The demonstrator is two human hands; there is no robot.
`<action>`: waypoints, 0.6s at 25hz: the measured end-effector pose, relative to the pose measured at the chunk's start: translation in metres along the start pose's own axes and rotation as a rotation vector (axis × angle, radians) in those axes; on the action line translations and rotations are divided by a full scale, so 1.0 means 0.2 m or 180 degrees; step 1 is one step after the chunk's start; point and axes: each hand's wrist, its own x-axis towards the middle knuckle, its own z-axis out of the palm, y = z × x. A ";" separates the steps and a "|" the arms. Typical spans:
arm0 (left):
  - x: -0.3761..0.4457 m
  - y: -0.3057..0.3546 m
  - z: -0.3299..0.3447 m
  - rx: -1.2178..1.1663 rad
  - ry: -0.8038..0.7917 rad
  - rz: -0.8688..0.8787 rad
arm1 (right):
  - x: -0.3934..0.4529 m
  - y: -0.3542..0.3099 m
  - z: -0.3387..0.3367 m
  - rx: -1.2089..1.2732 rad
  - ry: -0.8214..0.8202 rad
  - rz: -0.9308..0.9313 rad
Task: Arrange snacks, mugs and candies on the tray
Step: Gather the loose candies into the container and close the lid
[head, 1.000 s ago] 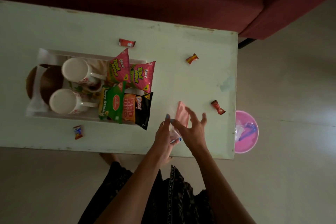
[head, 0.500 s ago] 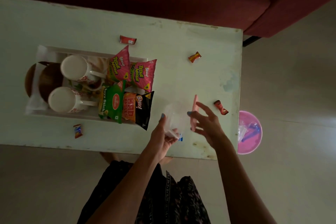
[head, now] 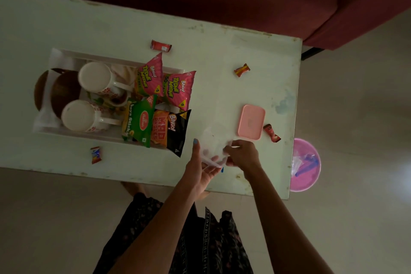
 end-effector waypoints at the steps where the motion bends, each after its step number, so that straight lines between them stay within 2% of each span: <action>1: 0.01 -0.01 0.00 -0.0022 0.0033 -0.0005 | 0.00 0.00 0.02 -0.0151 0.0201 -0.0129; 3: 0.02 -0.02 -0.03 0.0032 0.0166 -0.0041 | 0.01 -0.04 0.05 -0.0251 0.0466 -0.0338; 6: 0.01 -0.03 -0.09 0.0224 0.0496 -0.0037 | 0.04 -0.07 0.06 -0.0160 0.0534 -0.0426; 10: -0.04 -0.04 -0.23 0.0635 0.1156 0.0351 | 0.01 0.03 0.05 -0.0540 0.1400 -0.0471; 11: -0.05 -0.03 -0.29 0.0728 0.1344 0.0493 | 0.00 0.08 0.06 -0.0601 0.1471 -0.0466; 13: -0.07 0.02 -0.42 0.0961 0.1834 0.0875 | -0.02 0.18 0.09 -0.0741 0.1267 -0.0469; 15: -0.10 0.10 -0.55 0.1302 0.2676 0.1287 | -0.06 0.27 0.16 -0.1148 0.0854 -0.0654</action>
